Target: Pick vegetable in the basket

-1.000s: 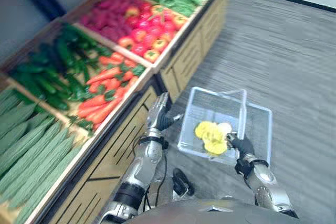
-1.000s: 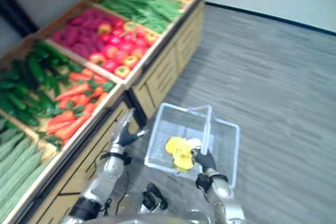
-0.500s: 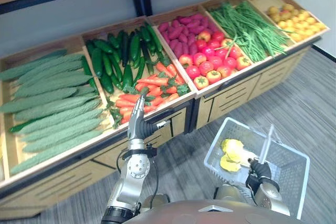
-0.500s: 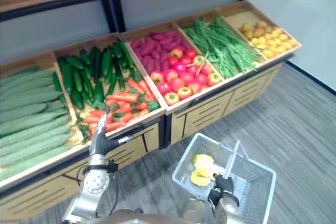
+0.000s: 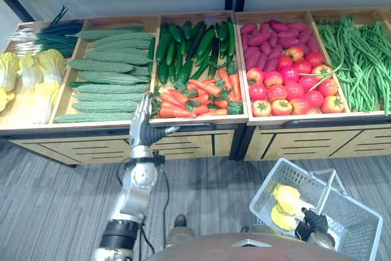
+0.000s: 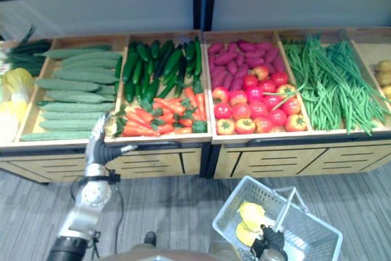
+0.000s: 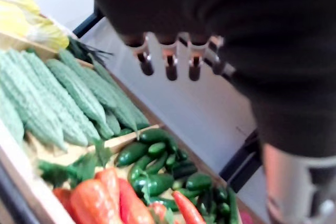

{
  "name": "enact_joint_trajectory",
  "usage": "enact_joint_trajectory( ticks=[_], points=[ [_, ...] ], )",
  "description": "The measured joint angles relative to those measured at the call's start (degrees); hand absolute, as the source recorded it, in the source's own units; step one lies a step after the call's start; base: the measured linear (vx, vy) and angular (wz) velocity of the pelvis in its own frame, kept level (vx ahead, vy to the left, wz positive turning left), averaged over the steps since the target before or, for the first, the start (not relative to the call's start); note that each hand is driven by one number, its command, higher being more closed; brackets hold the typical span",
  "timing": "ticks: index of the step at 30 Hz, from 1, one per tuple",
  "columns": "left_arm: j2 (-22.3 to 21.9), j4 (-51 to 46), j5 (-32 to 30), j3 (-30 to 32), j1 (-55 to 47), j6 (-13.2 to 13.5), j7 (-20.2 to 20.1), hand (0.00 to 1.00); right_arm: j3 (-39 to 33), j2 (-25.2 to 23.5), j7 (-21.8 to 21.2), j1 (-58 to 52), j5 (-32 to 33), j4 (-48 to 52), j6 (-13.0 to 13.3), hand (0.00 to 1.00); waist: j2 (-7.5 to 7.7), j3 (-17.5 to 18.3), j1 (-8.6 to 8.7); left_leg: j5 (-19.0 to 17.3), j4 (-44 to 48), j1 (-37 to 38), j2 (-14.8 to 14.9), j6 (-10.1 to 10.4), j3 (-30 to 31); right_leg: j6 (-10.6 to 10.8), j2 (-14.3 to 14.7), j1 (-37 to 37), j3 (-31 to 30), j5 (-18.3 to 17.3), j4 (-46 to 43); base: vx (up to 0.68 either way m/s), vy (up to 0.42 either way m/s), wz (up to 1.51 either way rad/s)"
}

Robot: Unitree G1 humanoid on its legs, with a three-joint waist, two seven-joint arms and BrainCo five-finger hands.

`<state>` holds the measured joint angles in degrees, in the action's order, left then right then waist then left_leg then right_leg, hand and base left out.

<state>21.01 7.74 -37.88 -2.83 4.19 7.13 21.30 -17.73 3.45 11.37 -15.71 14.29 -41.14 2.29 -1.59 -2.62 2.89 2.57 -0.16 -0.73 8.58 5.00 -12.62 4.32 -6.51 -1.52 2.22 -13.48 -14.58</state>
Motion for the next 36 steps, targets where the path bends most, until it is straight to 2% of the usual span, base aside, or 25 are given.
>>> enact_joint_trajectory(
  ticks=[3,5,10,14,16,19,21,25,30,33,36],
  points=[
    [6.15,3.97,-3.5,-1.83,5.3,-0.1,-0.82,0.0,0.07,-0.1,-0.89,-0.37,0.0,1.72,0.01,1.0,-0.89,-0.2,1.1,2.14,-4.58,1.93,-0.85,0.34,-2.42,0.64,-0.35,-0.38,-1.47,1.56,1.9,-0.02,0.11,-0.22],
    [7.27,4.74,-4.59,-2.99,8.14,-0.06,-1.15,0.0,0.01,-0.11,-1.09,-0.45,0.0,2.74,0.05,1.0,-1.37,-0.84,1.06,2.41,-5.66,1.38,-1.08,0.29,-4.18,1.13,-0.37,-1.81,-2.58,2.68,2.83,-0.07,0.083,-0.33],
    [9.62,13.32,-7.17,-7.12,16.44,0.37,-2.63,0.0,0.91,-0.13,-1.34,-0.31,-0.07,8.06,0.6,1.0,-2.15,-3.92,3.38,2.32,-5.82,-0.91,-2.0,0.16,-8.2,2.13,-1.25,-4.37,-5.83,5.81,5.56,-0.03,0.071,-0.3],
    [9.97,16.46,-10.45,-10.77,21.78,-0.34,-2.66,0.0,1.47,-0.13,-1.58,-0.29,-0.1,9.47,1.3,1.0,-2.44,-5.32,4.55,3.21,-5.57,-3.0,-2.43,-0.4,-9.34,2.37,-1.64,-6.23,-6.45,7.61,7.5,0.03,0.03,-0.09],
    [11.97,16.76,-12.67,-13.56,23.99,-0.32,-2.67,0.0,2.76,-0.12,-1.43,0.19,0.01,10.43,1.48,1.0,-2.36,-5.86,5.47,4.23,-5.54,-4.81,-2.25,-0.23,-11.63,2.2,-1.53,-8.12,-6.88,8.19,7.59,0.0,0.002,-0.04],
    [13.75,18.38,-14.17,-15.91,26.25,-0.4,-2.69,0.0,3.9,-0.09,-1.39,0.97,0.02,11.72,1.97,1.0,-2.75,-7.15,5.56,4.62,-5.54,-5.78,-1.6,-0.01,-12.4,1.8,-0.95,-9.74,-7.99,9.19,7.64,-0.01,-0.016,-0.2],
    [14.8,19.32,-15.7,-17.16,29.76,-0.57,-2.75,0.0,5.11,-0.01,-1.08,2.18,0.11,13.31,2.33,1.0,-3.0,-9.7,5.54,5.22,-5.55,-6.81,-1.31,-0.11,-13.05,1.57,-0.31,-11.26,-8.68,10.17,7.65,-0.05,-0.021,-0.18],
    [16.02,21.68,-15.81,-18.63,34.45,-0.73,-3.36,0.0,6.49,0.0,-0.97,2.84,0.57,15.73,3.28,1.0,-3.2,-11.99,5.72,6.03,-5.76,-9.45,-0.48,-0.42,-13.59,1.54,0.31,-13.94,-9.31,11.79,8.26,-0.1,-0.026,-0.1],
    [18.36,26.7,-17.85,-19.84,39.2,-1.83,-3.68,0.0,8.89,0.1,-0.44,4.16,2.85,19.14,3.84,1.0,-2.51,-15.08,6.0,6.36,-5.86,-12.7,-0.27,-0.63,-15.65,2.05,0.55,-17.67,-11.1,14.52,9.67,-0.07,0.0,-0.17],
    [18.73,30.5,-17.73,-19.68,43.58,-2.49,-3.83,0.0,10.7,0.06,-0.3,4.15,4.56,22.6,4.16,1.0,-1.97,-18.13,5.77,6.34,-5.88,-13.65,-0.17,-0.84,-17.39,2.29,0.4,-18.68,-12.13,15.72,10.46,-0.04,0.013,-0.13],
    [19.96,30.94,-17.73,-19.58,46.2,-1.7,-5.02,0.0,11.76,0.05,-0.19,4.05,5.45,24.71,4.46,1.0,-1.9,-18.5,5.32,6.67,-5.87,-15.11,0.62,-1.03,-21.02,2.49,0.36,-20.24,-12.27,16.3,10.76,0.0,0.008,0.04]
  ],
)
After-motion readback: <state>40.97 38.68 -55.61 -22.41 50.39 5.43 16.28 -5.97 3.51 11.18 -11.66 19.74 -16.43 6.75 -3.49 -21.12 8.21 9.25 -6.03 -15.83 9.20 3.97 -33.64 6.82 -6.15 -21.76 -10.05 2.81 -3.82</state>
